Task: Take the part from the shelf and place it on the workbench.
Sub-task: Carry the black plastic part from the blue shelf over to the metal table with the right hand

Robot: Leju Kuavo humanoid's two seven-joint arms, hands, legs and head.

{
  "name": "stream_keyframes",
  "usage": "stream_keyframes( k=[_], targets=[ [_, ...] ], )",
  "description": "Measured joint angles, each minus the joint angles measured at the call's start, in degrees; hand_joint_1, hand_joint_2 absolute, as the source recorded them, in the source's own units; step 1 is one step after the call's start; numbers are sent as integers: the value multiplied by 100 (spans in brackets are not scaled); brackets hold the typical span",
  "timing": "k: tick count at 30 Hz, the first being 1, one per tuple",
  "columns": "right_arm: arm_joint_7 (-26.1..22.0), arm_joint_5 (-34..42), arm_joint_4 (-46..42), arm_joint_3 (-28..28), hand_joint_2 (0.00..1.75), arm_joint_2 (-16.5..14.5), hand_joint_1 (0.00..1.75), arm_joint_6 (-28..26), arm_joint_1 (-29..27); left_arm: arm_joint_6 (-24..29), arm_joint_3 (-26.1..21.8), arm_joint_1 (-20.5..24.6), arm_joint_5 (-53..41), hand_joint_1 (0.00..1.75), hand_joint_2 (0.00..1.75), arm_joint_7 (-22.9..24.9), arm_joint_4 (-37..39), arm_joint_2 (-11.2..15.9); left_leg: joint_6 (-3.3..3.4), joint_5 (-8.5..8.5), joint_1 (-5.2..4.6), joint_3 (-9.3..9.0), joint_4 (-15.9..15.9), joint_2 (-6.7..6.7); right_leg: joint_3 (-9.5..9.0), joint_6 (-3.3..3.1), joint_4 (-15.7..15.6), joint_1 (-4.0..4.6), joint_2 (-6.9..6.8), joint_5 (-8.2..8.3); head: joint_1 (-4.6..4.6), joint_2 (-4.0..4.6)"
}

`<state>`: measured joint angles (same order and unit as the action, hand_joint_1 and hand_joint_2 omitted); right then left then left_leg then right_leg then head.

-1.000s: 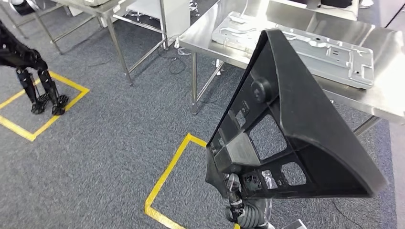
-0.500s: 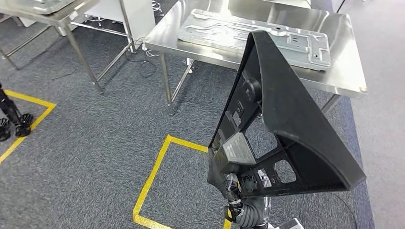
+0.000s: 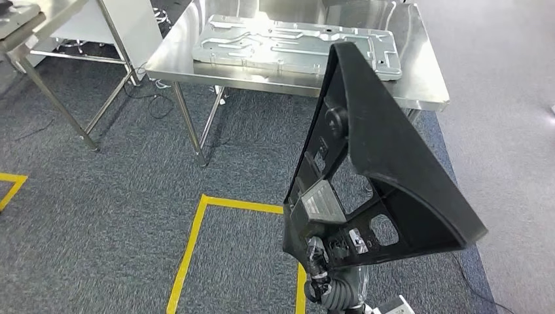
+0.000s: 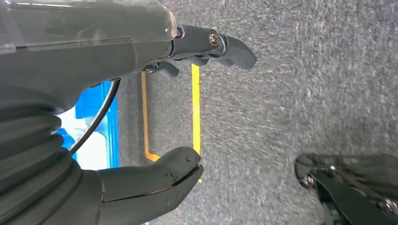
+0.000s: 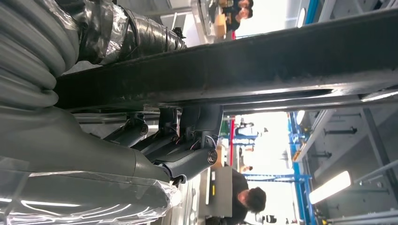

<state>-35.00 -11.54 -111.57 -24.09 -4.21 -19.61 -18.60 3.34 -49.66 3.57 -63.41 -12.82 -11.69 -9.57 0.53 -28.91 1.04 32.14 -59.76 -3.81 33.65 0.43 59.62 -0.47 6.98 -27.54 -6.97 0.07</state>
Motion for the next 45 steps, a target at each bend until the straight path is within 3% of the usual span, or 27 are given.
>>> stream_keyframes(
  k=[1,3,5,6,7,8,9,12,14,18,20,22,23,24,26,28,32,34,37,39,40,43,44,45],
  targets=[
    [1,1,1,-1,175,4,175,-1,0,-3,-1,8,-1,0,175,0,0,-6,38,14,5,-12,18,68,10,32,-9,-7,42,9,1,0],
    [1,3,0,-3,175,13,175,-8,3,-6,-2,12,-2,0,175,0,-1,-5,116,47,25,-43,79,203,74,90,116,8,-133,-74,-7,0],
    [9,-1,8,-10,175,25,175,-22,14,-7,-3,2,-2,0,175,0,-2,0,169,57,32,-64,119,327,340,148,671,9,-490,-385,-15,0],
    [24,-11,17,-16,175,31,175,-34,21,-6,-6,-5,-2,0,175,2,-2,0,181,50,28,-66,122,383,533,177,1051,-7,-597,-559,-15,0],
    [47,-30,29,-23,175,35,175,-50,25,-6,-11,-11,-2,0,175,4,-2,1,182,42,24,-69,121,435,698,201,1367,-26,-647,-667,-15,0],
    [71,-58,43,-31,175,37,175,-65,28,-4,-17,-13,-3,0,175,7,-2,1,179,29,23,-76,121,479,778,217,1511,-45,-667,-667,-15,0],
    [92,-91,56,-39,175,39,175,-79,32,-4,-25,-12,-4,0,175,9,-2,2,170,16,23,-88,120,512,745,225,1436,-62,-679,-555,-16,0],
    [112,-179,85,-76,175,52,175,-133,55,-6,-43,0,-15,0,175,10,-2,1,117,-39,15,-156,121,557,173,179,334,-63,-751,-26,-16,0],
    [121,-207,97,-107,175,68,175,-166,75,-9,-54,7,-32,0,175,10,-2,-1,53,-69,6,-180,129,566,-21,114,-49,-21,-787,29,-15,0],
    [166,-220,114,-141,175,84,175,-184,98,-32,-77,19,-54,0,175,15,-2,3,-78,-160,18,-224,65,549,-141,-33,-165,-18,-737,-1,-13,0],
    [182,-223,125,-153,175,86,175,-191,107,-37,-81,17,-58,0,175,18,-2,8,-97,-401,25,36,-479,474,-238,-109,-222,-29,-724,-20,-9,0],
    [187,-223,138,-160,175,87,175,-200,116,-44,-83,1,-61,0,175,21,-2,9,-104,-656,23,499,-1240,439,-296,-160,-222,-8,-701,-79,-7,0],
    [191,-223,144,-162,175,88,175,-203,119,-47,-84,-10,-63,0,175,27,-2,9,-106,-659,23,666,-1458,436,-335,-168,-220,2,-679,-115,-7,0],
    [195,-223,150,-163,175,89,175,-207,122,-48,-84,-20,-68,0,175,36,-2,11,-104,-535,23,736,-1463,435,-386,-167,-217,10,-649,-156,-7,0],
    [204,-223,157,-164,175,89,175,-218,126,-48,-85,-33,-79,0,175,56,-2,17,-73,-25,21,577,-871,430,-520,-143,-212,13,-601,-259,-7,0],
    [211,-223,167,-167,175,90,175,-233,136,-48,-87,-33,-91,0,175,70,-2,25,-18,264,-5,317,-236,412,-603,-87,-202,28,-577,-368,-5,0],
    [245,-225,181,-184,175,105,175,-252,162,-48,-90,-13,-101,0,175,99,-2,25,104,183,-26,140,54,402,-639,42,-132,26,-576,-395,-1,0],
    [268,-225,189,-198,175,119,175,-258,177,-49,-92,-24,-101,0,175,112,-2,22,171,145,-2,23,119,409,-457,92,237,14,-619,-414,-2,0],
    [282,-225,215,-222,175,139,175,-264,197,-49,-94,-23,-101,0,175,119,-2,24,204,35,7,-125,166,414,271,158,1254,-19,-662,-749,-3,0],
    [286,-225,237,-226,175,143,175,-270,206,-50,-95,-29,-101,0,175,121,-2,24,189,-74,8,-258,168,412,595,181,1476,-37,-669,-857,-3,0],
    [291,-226,249,-227,175,145,175,-277,210,-50,-96,-34,-101,0,175,125,-2,23,179,-139,10,-348,169,412,622,181,1318,-42,-674,-746,-3,0],
    [361,-271,305,-230,175,150,175,-332,220,-56,-102,-43,-101,0,175,142,-1,20,124,-344,12,-606,184,413,450,116,359,-18,-721,57,-1,0],
    [412,-309,338,-232,175,150,175,-362,225,-61,-107,-37,-101,0,175,148,-1,20,88,-398,10,-649,202,415,408,77,179,7,-739,216,-1,0],
    [465,-357,375,-234,175,150,175,-392,228,-65,-113,-30,-103,0,175,152,0,21,49,-428,5,-705,216,420,390,38,100,32,-743,273,0,0]
  ],
)
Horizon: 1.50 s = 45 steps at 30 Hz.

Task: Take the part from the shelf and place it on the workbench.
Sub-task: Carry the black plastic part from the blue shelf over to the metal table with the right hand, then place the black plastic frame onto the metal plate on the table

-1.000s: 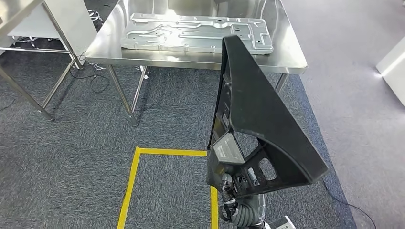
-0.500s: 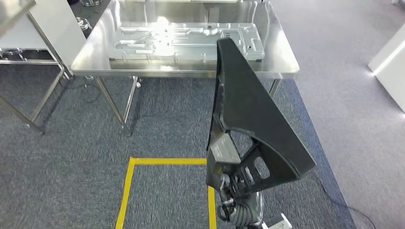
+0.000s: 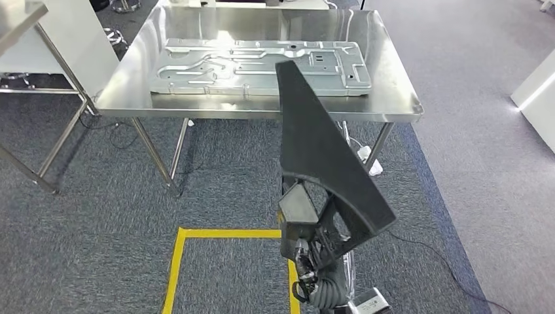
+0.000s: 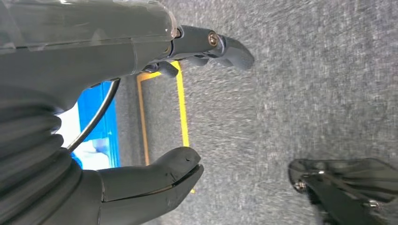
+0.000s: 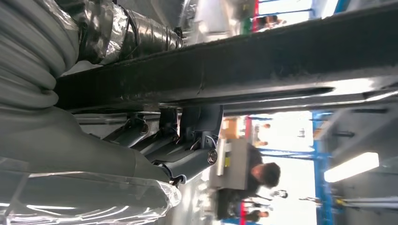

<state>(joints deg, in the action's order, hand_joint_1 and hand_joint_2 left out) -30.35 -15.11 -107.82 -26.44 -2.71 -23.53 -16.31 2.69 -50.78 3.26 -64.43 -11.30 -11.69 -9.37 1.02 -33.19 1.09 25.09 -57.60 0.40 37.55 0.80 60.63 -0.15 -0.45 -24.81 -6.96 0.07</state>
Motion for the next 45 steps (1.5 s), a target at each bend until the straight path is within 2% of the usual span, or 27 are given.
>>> stream_keyframes(
  k=[2,4,6,8,9,10,11,13,15,18,20,21,23,24,25,26,28,30,33,34,36,38,40,41,42,44,45],
  targets=[
    [69,-64,67,-4,175,-2,175,-52,4,-3,-11,23,-3,0,175,8,0,2,-81,17,-5,-60,-23,13,-85,-95,-44,9,24,-66,-1,0],
    [106,-89,125,-5,175,-7,175,-77,11,-4,-18,36,-7,0,175,14,0,5,-125,92,2,67,-385,12,-241,-189,-120,-9,45,-120,0,0],
    [138,-120,192,-5,175,-14,175,-82,23,-8,-22,42,-11,0,175,15,0,9,-140,-48,10,484,-1081,4,-397,-260,-167,-3,51,-216,1,0],
    [144,-145,256,-5,175,-16,175,-82,29,-12,-24,33,-13,0,175,15,0,10,-148,-427,9,946,-1606,2,-534,-294,-173,22,76,-339,1,0],
    [144,-148,282,-5,175,-16,175,-82,29,-14,-25,22,-13,0,175,17,0,11,-140,-559,6,1097,-1666,2,-618,-301,-173,38,97,-405,2,0],
    [145,-150,304,-5,175,-15,175,-82,30,-14,-26,8,-13,0,175,19,0,14,-120,-565,-1,1178,-1567,1,-711,-303,-173,54,117,-475,1,0],
    [145,-150,321,-5,175,-15,175,-82,32,-14,-26,-3,-13,0,175,21,0,16,-88,-422,-17,1200,-1328,0,-813,-301,-173,69,133,-549,2,0],
    [145,-151,354,-7,175,-15,175,-82,34,-14,-34,-29,-13,0,175,21,0,39,15,255,-79,1191,-705,-11,-962,-284,-171,87,150,-697,-1,0],
    [156,-158,388,-7,175,-17,175,-87,41,-19,-48,-35,-14,0,175,20,0,61,93,726,-143,1168,-356,-24,-1029,-229,-186,79,166,-795,-1,0],
    [200,-171,416,-2,175,-17,175,-152,45,-23,-65,-20,-19,0,175,28,0,60,160,734,-137,996,-170,-38,-1099,-128,-114,77,157,-736,0,0],
    [229,-167,432,3,175,-17,175,-198,50,-24,-79,-16,-22,0,175,35,0,55,201,699,-88,801,-41,-46,-897,-61,294,72,128,-703,0,-1],
    [243,-162,442,5,175,-17,175,-204,51,-25,-89,-14,-26,0,175,39,0,54,211,663,-73,716,2,-47,-680,-18,613,45,116,-770,-2,-1],
    [310,-163,469,5,175,-16,175,-196,54,-25,-108,-8,-34,0,175,49,0,56,207,556,-48,568,30,-67,-199,70,1159,-21,102,-1069,1,-1],
    [369,-177,487,5,175,-15,175,-194,54,-28,-115,-7,-39,0,175,54,0,56,192,490,-35,487,32,-80,-22,107,1268,-53,93,-1208,-1,0],
    [428,-203,508,5,175,-15,175,-203,54,-31,-119,-8,-45,0,175,56,0,55,172,418,-21,395,32,-91,74,133,1217,-80,82,-1242,-1,0],
    [473,-231,531,5,175,-15,175,-221,54,-35,-123,-12,-51,0,175,59,0,53,150,341,-5,289,32,-100,97,148,1013,-101,71,-1133,-1,0],
    [487,-274,580,6,175,-16,175,-270,55,-40,-130,-23,-68,0,175,63,0,46,96,178,19,89,24,-103,33,141,381,-118,45,-499,0,0],
    [491,-356,630,5,175,-20,175,-336,59,-44,-139,-18,-86,0,175,68,0,42,15,44,23,-27,42,-111,-24,72,17,-83,30,-47,-4,0],
    [639,-705,658,-4,175,-34,175,-505,63,-55,-148,14,-132,0,175,74,0,40,-114,51,22,-113,-24,-106,-149,-88,-65,-65,55,-49,-4,0],
    [729,-893,658,-8,175,-38,175,-572,78,-63,-151,22,-157,0,175,75,0,41,-138,90,26,-67,-186,-96,-218,-137,-106,-74,60,-77,-4,0],
    [930,-1328,658,-10,175,-47,175,-673,160,-91,-154,38,-213,0,175,74,0,42,-163,12,38,267,-753,-81,-350,-216,-157,-81,62,-136,-4,0],
    [1115,-1782,661,-10,175,-62,175,-721,279,-126,-154,41,-272,0,175,75,0,43,-172,-325,37,777,-1434,-76,-453,-259,-169,-65,66,-227,-2,0],
    [1223,-2072,668,-10,175,-78,175,-732,363,-150,-154,33,-308,0,175,82,0,44,-173,-598,36,1144,-1696,-76,-586,-262,-169,-52,78,-338,-2,0],
    [1267,-2200,678,-10,175,-82,175,-743,402,-158,-154,26,-322,0,175,89,0,48,-168,-548,34,1209,-1576,-76,-666,-254,-169,-50,82,-398,-2,0],
    [1330,-2409,696,-10,175,-85,175,-763,453,-168,-154,21,-338,0,175,96,0,53,-158,-339,33,1203,-1302,-75,-749,-240,-169,-50,84,-461,-2,0],
    [1512,-3068,750,-10,175,-96,175,-829,583,-191,-154,13,-389,0,175,122,0,67,-125,273,21,1114,-647,-63,-884,-193,-156,-42,92,-585,-3,0],
    [1647,-3531,784,-8,175,-102,175,-874,663,-204,-152,18,-421,0,175,137,0,71,-101,449,11,1072,-452,-59,-925,-153,-148,-33,101,-646,-3,0]
  ],
)
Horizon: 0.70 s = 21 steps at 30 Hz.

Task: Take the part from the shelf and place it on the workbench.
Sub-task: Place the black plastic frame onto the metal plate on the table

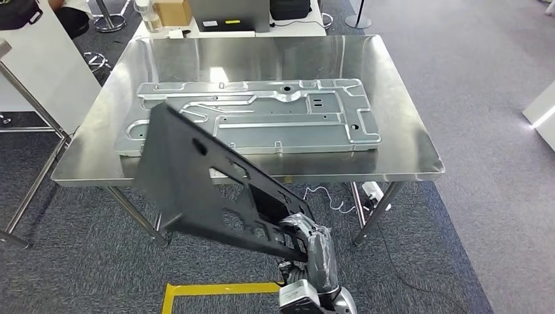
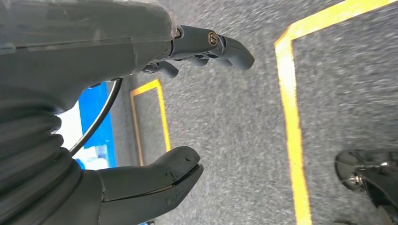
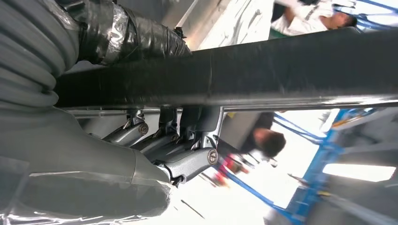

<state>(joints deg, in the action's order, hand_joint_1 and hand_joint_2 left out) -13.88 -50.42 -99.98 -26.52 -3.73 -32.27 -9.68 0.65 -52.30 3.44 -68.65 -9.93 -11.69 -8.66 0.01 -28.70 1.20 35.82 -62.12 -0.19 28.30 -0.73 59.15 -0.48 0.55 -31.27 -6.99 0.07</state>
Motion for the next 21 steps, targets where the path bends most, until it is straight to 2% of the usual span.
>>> stream_keyframes(
  k=[1,4,5,6,9,10,11,12,14,15,16,17,18,20,21],
  targets=[
    [152,-470,33,2,175,-4,175,-38,82,-11,5,3,-33,0,175,15,0,3,30,111,-7,-25,94,0,-45,45,25,10,9,-37,-1,0],
    [507,-1537,126,7,175,3,175,-105,301,-39,24,17,-108,0,175,49,0,2,142,174,7,-161,138,-18,-105,154,191,21,12,-51,-1,0],
    [544,-1655,147,7,175,8,175,-110,359,-45,27,25,-118,0,175,55,0,2,178,166,13,-212,150,-18,-39,175,338,18,1,-84,-2,0],
    [557,-1691,161,8,175,14,175,-115,412,-49,30,35,-126,0,175,55,0,2,207,155,16,-251,161,-18,93,197,571,10,-10,-175,-1,0],
    [571,-1704,207,13,175,29,175,-129,481,-50,33,41,-130,0,175,56,0,11,250,79,-3,-298,167,-25,756,248,1467,3,-24,-615,-1,0],
    [574,-1710,227,14,175,36,175,-131,482,-50,33,37,-130,0,175,57,0,15,253,42,-13,-329,167,-30,918,243,1586,5,-24,-668,-1,0],
    [579,-1729,245,14,175,42,175,-133,482,-49,33,33,-130,0,175,58,0,16,252,0,-26,-376,168,-35,994,218,1521,14,-24,-598,-1,0],
    [605,-1788,259,14,175,46,175,-136,485,-52,35,29,-134,0,175,59,0,17,250,-46,-43,-439,169,-40,982,180,1277,31,-24,-401,-1,0],
    [751,-2111,282,14,175,70,175,-137,533,-62,42,23,-169,0,175,61,3,-1,240,-136,-67,-552,184,-46,859,54,611,97,-12,162,9,0],
    [873,-2380,299,13,175,95,175,-132,583,-69,46,27,-200,0,175,62,6,-13,224,-169,-66,-597,205,-50,825,-11,387,140,-3,300,8,0],
    [1026,-2709,321,12,175,129,175,-117,647,-74,51,39,-236,0,175,61,9,-25,200,-194,-58,-627,238,-54,803,-77,253,178,12,378,9,0],
    [1252,-3059,354,9,175,181,175,-87,730,-82,58,53,-272,0,175,59,13,-34,167,-174,-64,-676,229,-57,785,-124,205,201,31,373,10,0],
    [1576,-3396,399,-13,175,271,175,-38,846,-88,69,63,-309,0,175,52,14,-34,134,-151,-71,-710,210,-58,713,-165,112,192,41,395,2,0],
    [2444,-3833,535,-146,175,557,175,92,1166,-104,98,86,-374,0,175,33,17,-34,78,-125,-97,-727,11,-48,516,-192,-41,134,34,496,7,0],
    [2887,-3911,622,-250,175,742,175,158,1346,-108,115,104,-401,0,175,23,17,-33,61,-188,-97,-642,-169,-44,434,-197,-73,103,18,489,11,0]
  ],
)
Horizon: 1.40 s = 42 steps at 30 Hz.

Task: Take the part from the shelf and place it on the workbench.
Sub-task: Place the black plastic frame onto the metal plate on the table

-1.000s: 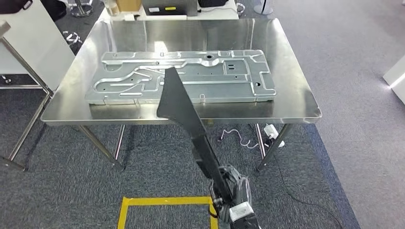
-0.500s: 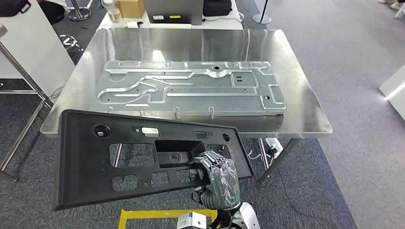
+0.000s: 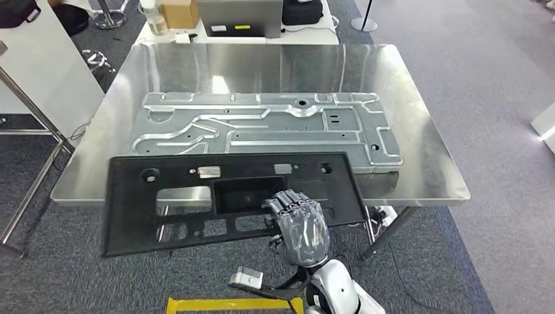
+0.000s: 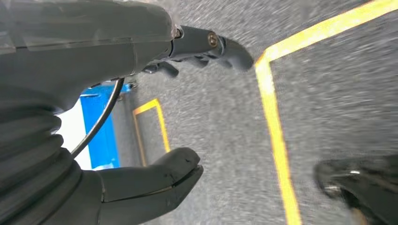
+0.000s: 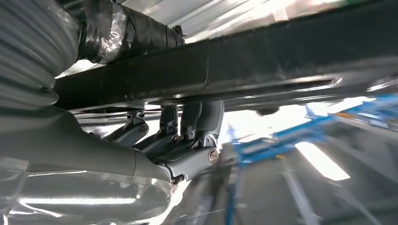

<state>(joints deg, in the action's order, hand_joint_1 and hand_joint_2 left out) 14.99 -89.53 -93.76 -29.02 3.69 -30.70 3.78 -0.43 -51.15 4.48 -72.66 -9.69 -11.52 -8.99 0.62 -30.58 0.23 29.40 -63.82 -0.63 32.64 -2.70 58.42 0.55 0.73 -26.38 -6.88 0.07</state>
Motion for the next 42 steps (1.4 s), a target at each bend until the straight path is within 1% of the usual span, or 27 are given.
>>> stream_keyframes(
  k=[2,4,5,6,8,9,10,13,14,16,19,20,21,22,24,25,26,29,30,32,33,35,36,37,40,41,42],
  targets=[
    [612,-25,194,-190,175,345,175,99,288,-4,30,33,-34,0,175,-13,0,1,-40,-267,24,368,-556,10,-71,-7,-20,-19,-31,-51,7,0],
    [735,-25,393,-284,175,597,175,161,433,-5,48,26,-51,0,175,-20,0,4,-89,-457,64,756,-963,16,-124,16,-14,-38,-35,-129,8,0],
    [650,-27,481,-291,175,684,175,181,456,-7,50,10,-62,0,175,-17,0,10,-117,-401,82,847,-937,19,-169,42,-9,-54,-27,-176,8,0],
    [543,-28,555,-275,175,749,175,199,462,-9,51,-5,-73,0,175,-14,0,18,-143,-229,99,854,-737,22,-230,75,-1,-74,-19,-232,9,0],
    [389,-27,675,-212,175,844,175,220,470,-16,51,-34,-89,0,175,-10,1,32,-183,281,120,768,-104,33,-365,160,28,-107,-17,-368,8,0],
    [357,-27,722,-180,175,877,175,233,484,-21,51,-39,-92,0,175,-11,2,36,-171,421,112,731,132,41,-401,203,45,-114,-21,-427,8,0],
    [339,-26,759,-146,175,905,175,259,500,-27,52,-38,-94,0,175,-11,3,38,-128,515,102,719,258,44,-424,248,53,-108,-28,-479,7,0],
    [257,-27,844,15,175,964,175,383,518,-45,55,-34,-99,0,175,-7,4,38,46,482,87,650,310,39,-441,354,129,-101,-36,-505,6,0],
    [208,-28,876,106,175,971,175,412,516,-49,55,-38,-100,0,175,-4,4,40,87,455,94,597,334,38,-387,380,263,-111,-39,-480,6,0],
    [102,-27,952,322,175,972,175,442,519,-51,55,-31,-102,0,175,-1,4,45,155,401,106,483,384,33,-49,432,805,-127,-49,-525,3,0],
    [13,-25,1085,592,175,973,175,449,512,-54,55,-23,-104,0,175,-1,4,46,184,260,100,309,411,13,671,473,1632,-133,-52,-878,4,0],
    [6,-25,1123,639,175,973,175,449,507,-54,55,-25,-104,0,175,1,4,46,179,198,98,230,412,9,804,468,1650,-131,-52,-909,4,0],
    [4,-25,1153,670,175,973,175,450,504,-55,54,-29,-104,0,175,2,4,46,172,128,94,137,412,7,852,450,1496,-128,-52,-816,4,0],
    [5,-25,1177,692,175,973,175,451,501,-55,54,-32,-104,0,175,3,4,46,163,56,91,37,416,7,827,420,1195,-122,-52,-589,4,0],
    [8,-25,1227,730,175,972,175,460,493,-57,53,-38,-104,0,175,3,10,39,133,-83,84,-127,432,-1,739,337,540,-81,-60,45,3,0],
    [0,-25,1250,759,175,971,175,463,484,-58,53,-30,-105,0,175,2,14,35,104,-145,81,-179,446,-9,700,301,344,-54,-64,247,0,0],
    [-23,-25,1273,796,175,969,175,463,468,-58,53,-22,-105,0,175,1,17,33,71,-182,77,-237,453,-17,675,270,249,-30,-65,340,-5,0],
    [-115,-25,1308,927,175,951,175,453,438,-50,52,1,-109,0,175,3,16,43,-32,-128,63,-301,330,-8,495,188,142,-49,-50,255,-11,0],
    [-138,-25,1314,966,175,940,175,451,441,-45,51,4,-110,0,175,4,15,48,-52,-103,62,-208,139,3,411,152,103,-65,-49,226,-8,0],
    [-186,-25,1326,1030,175,915,175,450,443,-39,51,14,-116,0,175,4,15,54,-67,-215,69,162,-476,21,264,94,50,-77,-50,148,-5,0],
    [-206,-25,1332,1054,175,905,175,452,442,-37,51,15,-123,0,175,4,15,54,-72,-365,69,405,-780,22,206,74,45,-74,-51,93,-4,0],
    [-227,-25,1341,1091,175,880,175,455,430,-36,51,5,-136,0,175,5,15,56,-90,-625,70,788,-1075,22,69,68,46,-67,-33,-28,-3,0],
    [-236,-25,1344,1108,175,868,175,456,425,-36,50,-3,-139,0,175,9,15,60,-89,-604,67,872,-987,22,-16,72,46,-63,-20,-94,-3,0],
    [-258,-25,1345,1127,175,856,175,456,421,-36,49,-11,-139,0,175,14,15,66,-74,-428,59,892,-751,22,-110,81,46,-60,-10,-164,-2,0],
    [-381,-24,1353,1231,175,793,175,455,397,-36,38,-38,-139,0,175,38,15,90,21,481,5,859,154,20,-304,141,71,-39,2,-374,-6,0],
    [-429,-25,1357,1273,175,774,175,455,381,-34,34,-44,-140,0,175,44,15,96,47,643,-9,859,293,17,-335,174,83,-33,7,-424,-7,0],
    [-479,-25,1359,1321,175,754,175,453,365,-30,31,-42,-141,0,175,50,15,99,70,671,-17,856,342,18,-365,210,101,-24,14,-449,-8,0]
  ],
)
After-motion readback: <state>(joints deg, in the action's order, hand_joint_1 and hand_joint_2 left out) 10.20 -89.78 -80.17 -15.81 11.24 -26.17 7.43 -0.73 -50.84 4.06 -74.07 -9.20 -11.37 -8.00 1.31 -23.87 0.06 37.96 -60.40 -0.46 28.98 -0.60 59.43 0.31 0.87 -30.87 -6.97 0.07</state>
